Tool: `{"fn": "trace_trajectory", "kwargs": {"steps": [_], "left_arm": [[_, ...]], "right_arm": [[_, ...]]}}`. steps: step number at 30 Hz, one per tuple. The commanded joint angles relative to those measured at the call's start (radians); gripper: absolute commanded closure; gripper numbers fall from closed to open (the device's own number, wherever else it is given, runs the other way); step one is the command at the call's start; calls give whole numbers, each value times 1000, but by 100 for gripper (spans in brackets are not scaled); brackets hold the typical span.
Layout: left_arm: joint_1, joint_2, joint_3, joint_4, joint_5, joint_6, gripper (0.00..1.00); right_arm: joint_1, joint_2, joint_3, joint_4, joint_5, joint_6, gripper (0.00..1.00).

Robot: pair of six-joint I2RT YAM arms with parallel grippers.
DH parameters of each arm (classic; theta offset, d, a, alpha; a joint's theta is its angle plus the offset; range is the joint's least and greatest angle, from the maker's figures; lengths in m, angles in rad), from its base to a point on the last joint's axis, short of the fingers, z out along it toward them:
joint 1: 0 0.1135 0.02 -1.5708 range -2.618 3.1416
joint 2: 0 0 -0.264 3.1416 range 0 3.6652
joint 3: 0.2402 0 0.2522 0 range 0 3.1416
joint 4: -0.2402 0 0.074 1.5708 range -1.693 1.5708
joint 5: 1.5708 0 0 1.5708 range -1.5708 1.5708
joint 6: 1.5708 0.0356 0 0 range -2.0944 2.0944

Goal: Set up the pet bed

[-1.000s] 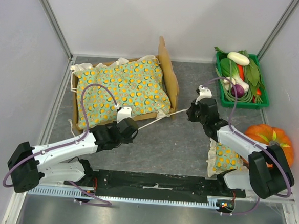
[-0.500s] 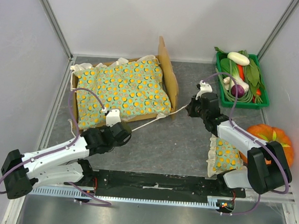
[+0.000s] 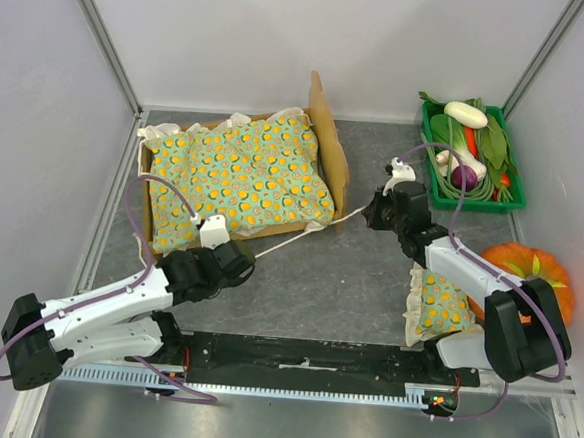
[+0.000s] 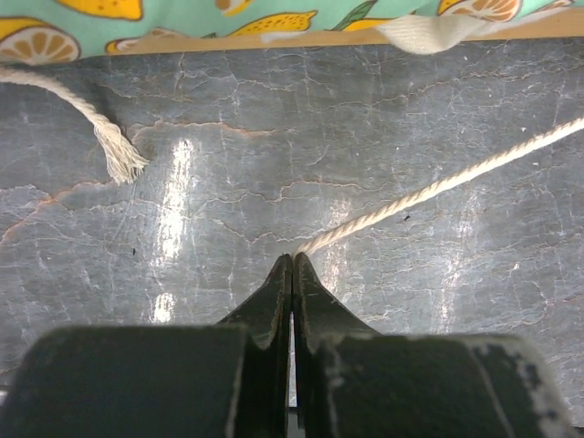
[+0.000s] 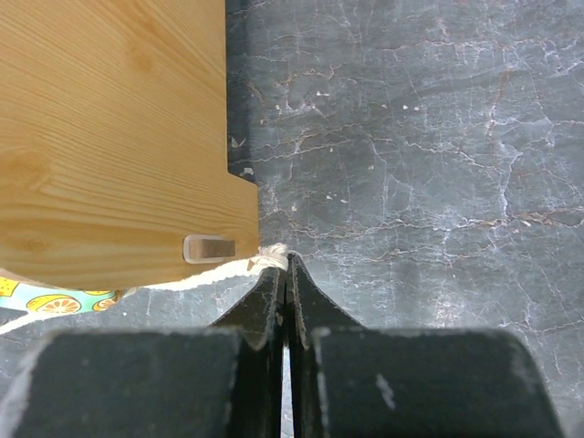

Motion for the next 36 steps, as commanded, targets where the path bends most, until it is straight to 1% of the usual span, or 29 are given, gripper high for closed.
{"fn": "trace_trajectory", "kwargs": {"steps": [1, 2, 3, 4, 5, 6, 7, 8, 9, 10, 11, 12, 13, 15, 16, 18, 19, 20, 21, 22, 24, 25, 26, 27, 28, 30, 31, 34, 36], "left_arm": [[8, -2, 7, 64, 12, 135, 91], [7, 1, 13, 82, 22, 152, 81], [8, 1, 19, 95, 28, 167, 67], [8, 1, 31, 93, 28, 171, 47], [7, -1, 39, 90, 25, 175, 41], [7, -2, 54, 63, 19, 175, 31], [8, -6, 60, 53, 10, 174, 28], [7, -19, 68, 38, 5, 172, 25], [8, -25, 86, 12, -2, 174, 21], [8, -36, 97, 0, -7, 172, 15], [8, -57, 108, -11, -13, 175, 11], [8, -70, 137, -19, -27, 178, 8], [8, -81, 152, -31, -32, 183, 7], [8, -96, 207, -36, -52, 213, 6], [10, -98, 229, -37, -58, 224, 6], [10, -87, 290, -37, -78, 258, 5], [11, -79, 312, -37, -84, 272, 4], [13, -70, 333, -42, -90, 296, 4], [14, -61, 374, -46, -104, 301, 3], [16, -44, 393, -51, -110, 307, 2], [28, -32, 444, -65, -119, 327, 0], [52, -26, 456, -65, -113, 336, 0], [71, -22, 468, -65, -98, 361, 0], [94, -22, 484, -63, -63, 370, 0], [149, -24, 488, -62, -40, 379, 0], [203, -39, 482, -34, 37, 420, 0], [249, -45, 479, -22, 60, 431, 0], [304, -71, 464, -6, 114, 462, 0], [320, -82, 458, -6, 129, 471, 0]], "right_arm": [[-27, -50, -18, 83, -64, 8, 92], [-27, -68, -52, 96, -90, 27, 86], [-27, -79, -69, 107, -125, 42, 66], [-27, -94, -84, 107, -133, 51, 58], [-27, -131, -118, 95, -136, 73, 52], [-27, -154, -133, 78, -115, 85, 42], [-28, -182, -163, 60, -105, 94, 37], [-27, -243, -176, 28, -98, 111, 28], [-27, -275, -187, 5, -89, 125, 24], [-27, -347, -215, -6, -88, 148, 20], [-24, -380, -226, -11, -96, 165, 16], [-19, -412, -230, -24, -96, 207, 15], [-1, -465, -229, -38, -73, 226, 14], [24, -506, -215, -89, -17, 284, 13], [65, -521, -189, -89, 9, 297, 13], [126, -515, -158, -127, 146, 312, 11], [196, -483, -122, -127, 207, 327, 11], [230, -457, -102, -121, 294, 337, 10], [257, -425, -77, -130, 334, 352, 10], [289, -352, -22, -150, 365, 439, 10], [309, -281, 27, -215, 407, 555, 10], [347, -226, 56, -227, 433, 612, 10], [375, -205, 72, -254, 465, 731, 10], [411, -190, 81, -238, 523, 751, 10], [495, -168, 95, -217, 577, 771, 10], [572, -145, 112, -212, 677, 882, 7], [615, -110, 135, -216, 721, 931, 8], [662, -23, 190, -265, 748, 1048, 9], [683, 22, 199, -261, 755, 1114, 12]]}}
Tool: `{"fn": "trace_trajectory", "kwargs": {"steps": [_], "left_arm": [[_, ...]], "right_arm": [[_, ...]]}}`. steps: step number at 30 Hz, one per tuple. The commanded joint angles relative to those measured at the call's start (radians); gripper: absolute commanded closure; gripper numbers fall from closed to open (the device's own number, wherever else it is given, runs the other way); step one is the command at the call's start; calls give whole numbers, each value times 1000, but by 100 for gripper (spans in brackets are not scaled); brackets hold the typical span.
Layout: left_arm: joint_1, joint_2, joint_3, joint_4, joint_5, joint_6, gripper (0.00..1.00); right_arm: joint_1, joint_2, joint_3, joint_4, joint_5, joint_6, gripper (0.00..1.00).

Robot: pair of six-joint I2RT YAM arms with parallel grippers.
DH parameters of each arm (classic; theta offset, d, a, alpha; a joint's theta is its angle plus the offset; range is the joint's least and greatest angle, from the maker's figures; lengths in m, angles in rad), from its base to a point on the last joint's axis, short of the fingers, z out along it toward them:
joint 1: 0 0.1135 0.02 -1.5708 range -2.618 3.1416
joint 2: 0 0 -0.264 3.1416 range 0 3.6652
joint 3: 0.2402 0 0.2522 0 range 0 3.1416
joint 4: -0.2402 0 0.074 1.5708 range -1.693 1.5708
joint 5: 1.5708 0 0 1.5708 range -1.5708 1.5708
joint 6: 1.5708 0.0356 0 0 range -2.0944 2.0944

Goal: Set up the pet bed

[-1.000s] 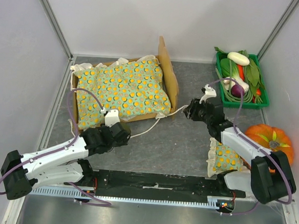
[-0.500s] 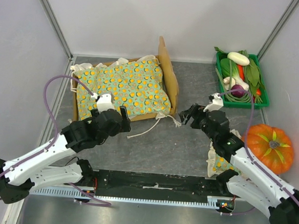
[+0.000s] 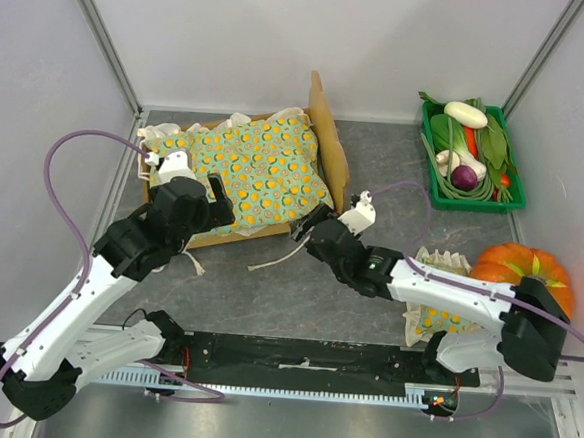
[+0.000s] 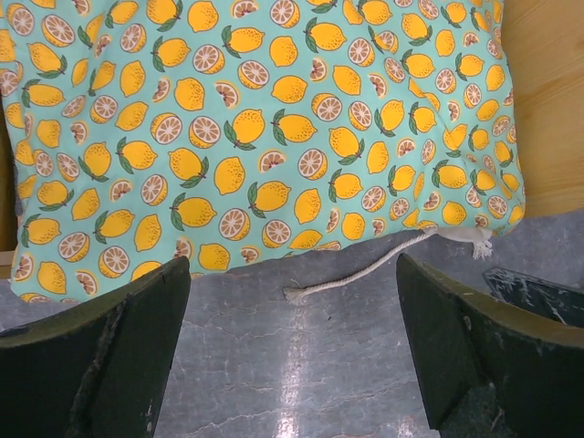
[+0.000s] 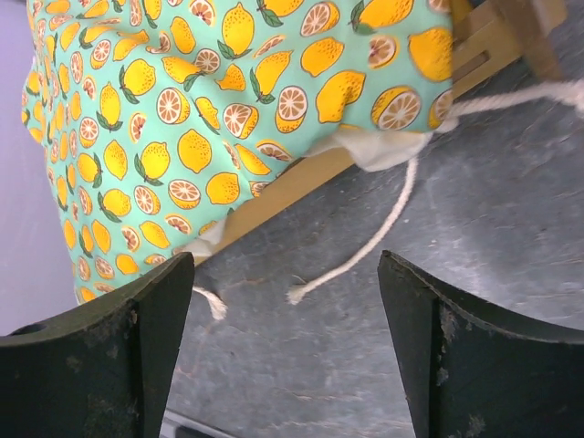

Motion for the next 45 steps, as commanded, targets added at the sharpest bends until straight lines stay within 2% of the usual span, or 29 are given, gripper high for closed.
{"fn": "trace_trajectory", "kwargs": {"steps": [1, 5, 14, 24, 30, 33, 34, 36, 37, 39, 40, 42, 43, 45], "left_arm": [[41, -36, 5, 32, 74, 82, 0], [53, -46, 4, 32, 88, 87, 0], [70, -79, -13, 34, 87, 93, 0], [75, -99, -38, 42, 78, 82, 0], [76, -103, -45, 40, 74, 83, 0], [78, -111, -51, 42, 74, 81, 0], [78, -112, -53, 42, 74, 81, 0], [78, -117, -61, 40, 73, 78, 0], [78, -120, -64, 42, 73, 78, 0], [79, -122, -62, 40, 73, 82, 0], [79, -123, -61, 39, 73, 81, 0], [79, -122, -56, 40, 71, 89, 0], [79, -120, -51, 39, 71, 92, 0], [81, -120, -45, 39, 70, 99, 0]], "right_arm": [[46, 114, 62, 2, 162, 234, 13], [48, 218, 93, 56, 120, 313, 19], [51, 353, 131, 222, 152, 318, 19], [33, 523, 234, 237, 153, 364, 21], [26, 599, 246, 249, 170, 375, 29], [19, 612, 241, 253, 173, 367, 38], [16, 612, 238, 251, 178, 347, 45], [8, 607, 226, 249, 205, 333, 53], [5, 603, 221, 246, 210, 312, 61], [-9, 583, 203, 239, 227, 275, 67], [-10, 575, 194, 237, 234, 245, 78], [-24, 535, 145, 234, 259, 227, 89], [-33, 522, 130, 234, 258, 217, 98], [-69, 483, 90, 234, 238, 143, 100]]}}
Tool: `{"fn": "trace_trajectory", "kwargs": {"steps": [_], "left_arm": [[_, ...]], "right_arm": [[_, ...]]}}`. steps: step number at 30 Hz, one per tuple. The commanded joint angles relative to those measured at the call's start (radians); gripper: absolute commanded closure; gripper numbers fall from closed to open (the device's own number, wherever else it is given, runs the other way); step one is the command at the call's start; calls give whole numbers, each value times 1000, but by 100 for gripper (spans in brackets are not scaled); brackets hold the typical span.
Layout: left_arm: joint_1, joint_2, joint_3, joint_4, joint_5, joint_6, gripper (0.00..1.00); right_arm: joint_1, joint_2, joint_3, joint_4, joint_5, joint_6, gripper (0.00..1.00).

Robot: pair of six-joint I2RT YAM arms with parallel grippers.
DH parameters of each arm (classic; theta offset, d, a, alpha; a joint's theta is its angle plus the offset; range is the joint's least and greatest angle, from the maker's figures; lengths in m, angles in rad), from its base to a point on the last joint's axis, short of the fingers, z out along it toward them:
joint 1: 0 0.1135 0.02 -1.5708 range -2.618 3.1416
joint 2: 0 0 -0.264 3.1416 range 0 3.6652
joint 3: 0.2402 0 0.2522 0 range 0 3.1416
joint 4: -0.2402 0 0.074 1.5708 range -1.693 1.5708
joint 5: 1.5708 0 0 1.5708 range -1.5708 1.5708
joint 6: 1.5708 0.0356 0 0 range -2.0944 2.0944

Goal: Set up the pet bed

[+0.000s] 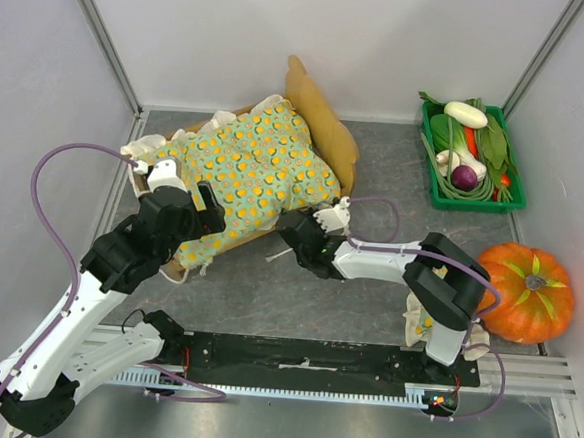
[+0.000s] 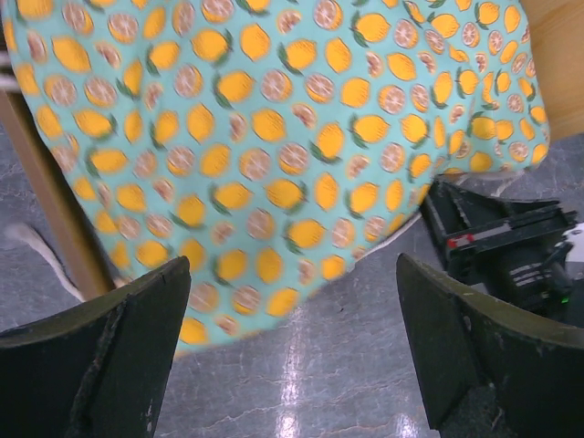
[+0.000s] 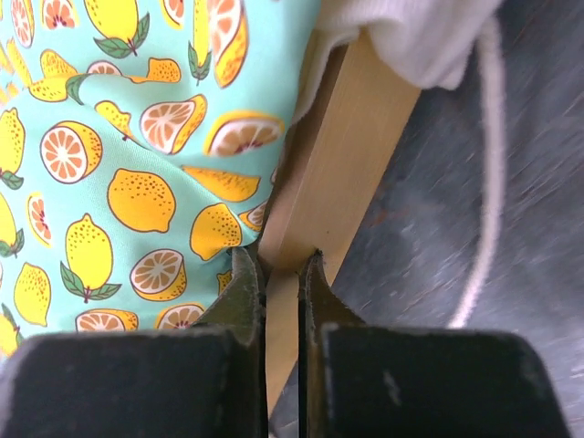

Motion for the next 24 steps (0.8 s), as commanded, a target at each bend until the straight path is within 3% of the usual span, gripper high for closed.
{"fn": "trace_trajectory", "kwargs": {"steps": [1, 10, 15, 24], "left_arm": [[7, -8, 21, 36, -5, 46, 0], [9, 6, 35, 37, -20, 68, 0], [10, 23, 46, 36, -28, 77, 0], [56, 67, -31, 137, -79, 148, 0]], "right_arm": [[-62, -54, -109, -47, 78, -223, 100], [-249, -207, -198, -24, -53, -639, 100], [-328, -197, -114, -14, -115, -979, 100], [-446, -132, -34, -68, -320, -1283, 96]]}}
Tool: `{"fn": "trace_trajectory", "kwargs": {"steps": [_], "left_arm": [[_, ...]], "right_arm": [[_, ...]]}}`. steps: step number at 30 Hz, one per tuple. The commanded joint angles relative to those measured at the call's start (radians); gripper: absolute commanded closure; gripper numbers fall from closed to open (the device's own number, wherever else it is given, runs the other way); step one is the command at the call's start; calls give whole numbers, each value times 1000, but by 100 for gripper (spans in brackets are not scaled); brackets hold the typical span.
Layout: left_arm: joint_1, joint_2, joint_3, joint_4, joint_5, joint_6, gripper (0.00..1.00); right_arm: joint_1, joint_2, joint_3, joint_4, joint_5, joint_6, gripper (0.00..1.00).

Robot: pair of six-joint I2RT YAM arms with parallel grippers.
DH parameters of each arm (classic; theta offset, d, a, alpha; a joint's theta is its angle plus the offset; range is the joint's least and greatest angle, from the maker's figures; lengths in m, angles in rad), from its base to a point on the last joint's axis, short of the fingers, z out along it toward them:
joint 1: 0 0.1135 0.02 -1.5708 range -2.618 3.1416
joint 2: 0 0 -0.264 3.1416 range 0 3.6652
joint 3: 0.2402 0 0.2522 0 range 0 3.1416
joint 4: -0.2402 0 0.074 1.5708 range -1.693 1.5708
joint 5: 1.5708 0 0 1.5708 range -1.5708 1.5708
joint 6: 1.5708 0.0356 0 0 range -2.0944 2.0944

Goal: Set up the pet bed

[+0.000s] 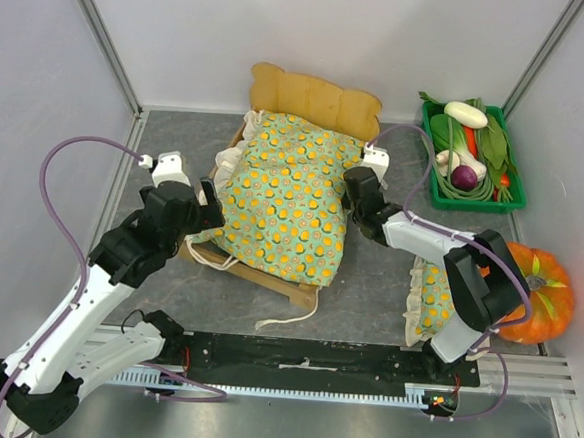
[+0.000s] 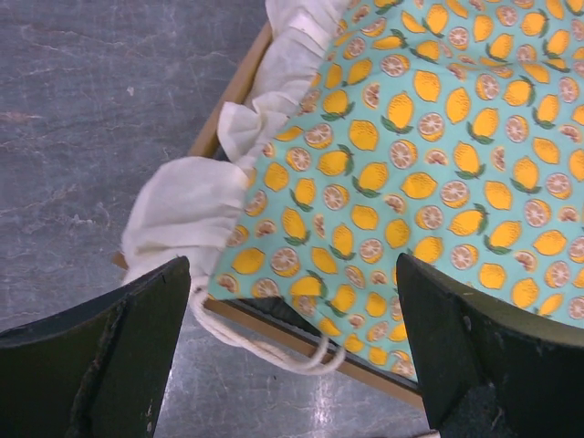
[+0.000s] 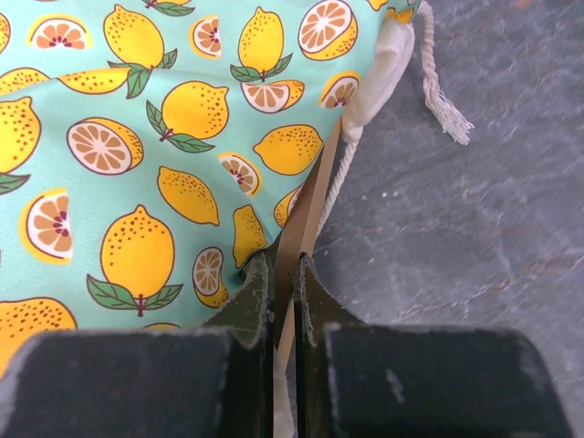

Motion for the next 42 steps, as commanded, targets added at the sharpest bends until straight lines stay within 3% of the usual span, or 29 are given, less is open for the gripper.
{"fn": "trace_trajectory", "kwargs": {"steps": [1, 2, 6, 8, 10, 16, 21, 26, 30, 38, 42], "left_arm": [[70, 49, -22, 100, -21, 66, 0], [97, 58, -30, 149, 2, 82, 0], [309, 124, -68, 257, 269, 92, 0], [439, 177, -76, 313, 351, 83, 0], [516, 218, -82, 360, 452, 74, 0], [662, 353, -93, 489, 606, 51, 0], [759, 488, -87, 544, 712, 43, 0], [777, 569, -120, 581, 793, 40, 0], [779, 574, -191, 651, 870, 2, 1], [770, 527, -308, 697, 999, -16, 8], [690, 487, -367, 704, 1002, -29, 11]], "right_arm": [[-43, 44, 68, -82, -144, -264, 93], [-50, 47, 81, -117, -182, -275, 82], [-74, 28, 101, -168, -337, -266, 61], [-83, 9, 90, -171, -370, -251, 39], [-91, -26, 81, -187, -405, -229, 27], [-96, -175, 7, -226, -328, -124, 4], [-99, -285, -71, -257, -305, 39, 2], [-100, -359, -140, -285, -175, 200, 3], [-99, -358, -166, -305, -155, 274, 4], [-105, -131, -42, -331, -281, 156, 5], [-106, -16, 100, -366, -342, 50, 5]]}}
